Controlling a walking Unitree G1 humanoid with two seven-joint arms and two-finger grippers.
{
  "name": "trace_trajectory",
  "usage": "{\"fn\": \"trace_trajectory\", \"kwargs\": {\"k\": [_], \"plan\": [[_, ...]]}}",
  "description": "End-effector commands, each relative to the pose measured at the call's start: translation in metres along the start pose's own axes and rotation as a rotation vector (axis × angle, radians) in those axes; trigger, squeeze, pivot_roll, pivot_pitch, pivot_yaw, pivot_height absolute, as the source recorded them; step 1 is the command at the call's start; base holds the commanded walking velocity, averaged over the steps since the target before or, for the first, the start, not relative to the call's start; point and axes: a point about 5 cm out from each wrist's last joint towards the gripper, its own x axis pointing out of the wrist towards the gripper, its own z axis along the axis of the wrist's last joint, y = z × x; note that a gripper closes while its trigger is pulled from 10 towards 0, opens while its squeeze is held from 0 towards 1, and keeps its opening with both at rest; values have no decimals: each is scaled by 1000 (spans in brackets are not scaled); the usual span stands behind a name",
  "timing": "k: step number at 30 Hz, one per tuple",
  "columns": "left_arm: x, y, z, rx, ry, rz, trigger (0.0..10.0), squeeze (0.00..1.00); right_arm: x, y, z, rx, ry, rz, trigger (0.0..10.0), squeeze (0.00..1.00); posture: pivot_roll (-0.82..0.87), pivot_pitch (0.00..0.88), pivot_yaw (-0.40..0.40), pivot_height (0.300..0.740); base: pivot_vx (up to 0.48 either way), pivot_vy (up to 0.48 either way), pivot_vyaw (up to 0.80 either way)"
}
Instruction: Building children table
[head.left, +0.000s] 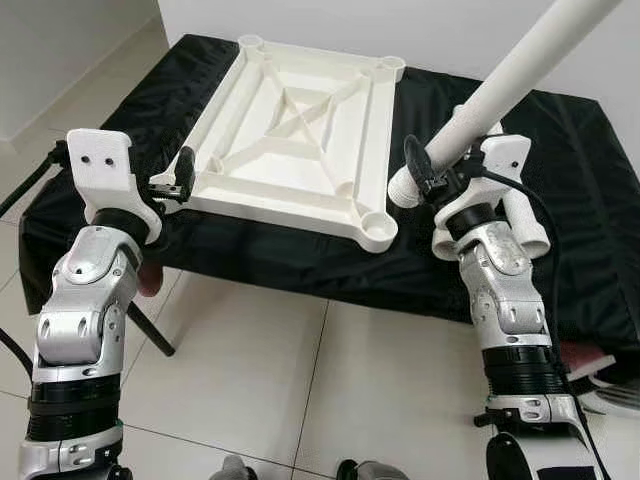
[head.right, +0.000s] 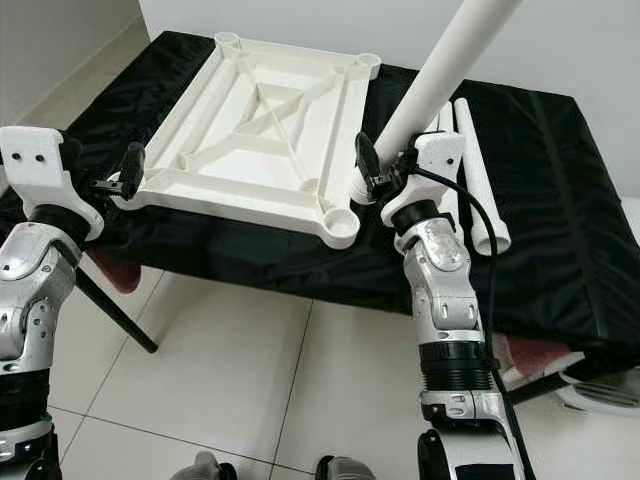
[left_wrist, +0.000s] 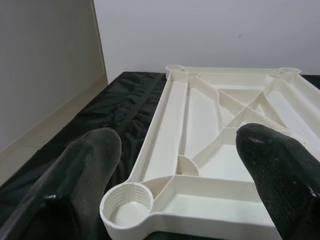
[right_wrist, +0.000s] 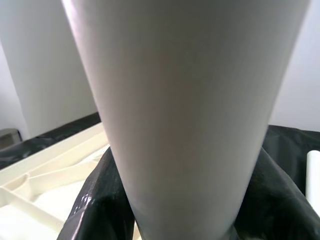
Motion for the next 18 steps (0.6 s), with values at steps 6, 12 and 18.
{"fn": "trace_trajectory", "kwargs": {"k": [6, 12, 18], "plan": [[-3, 0, -1, -9, 8, 12, 10000, 0, 4, 2, 3, -20, -15, 25, 10000, 0, 29, 118, -46, 740, 287, 0, 0], [-4, 0, -2, -9, 13, 14, 10000, 0, 4, 2, 3, -25, -14, 30, 10000, 0, 29, 116, -48, 740, 222, 0, 0], [-4, -7, -4, -42, 37, -48, 10000, 0, 5, 2, 3, -27, -13, 38, 10000, 0, 29, 117, -47, 740, 0, 0, 0]]}}
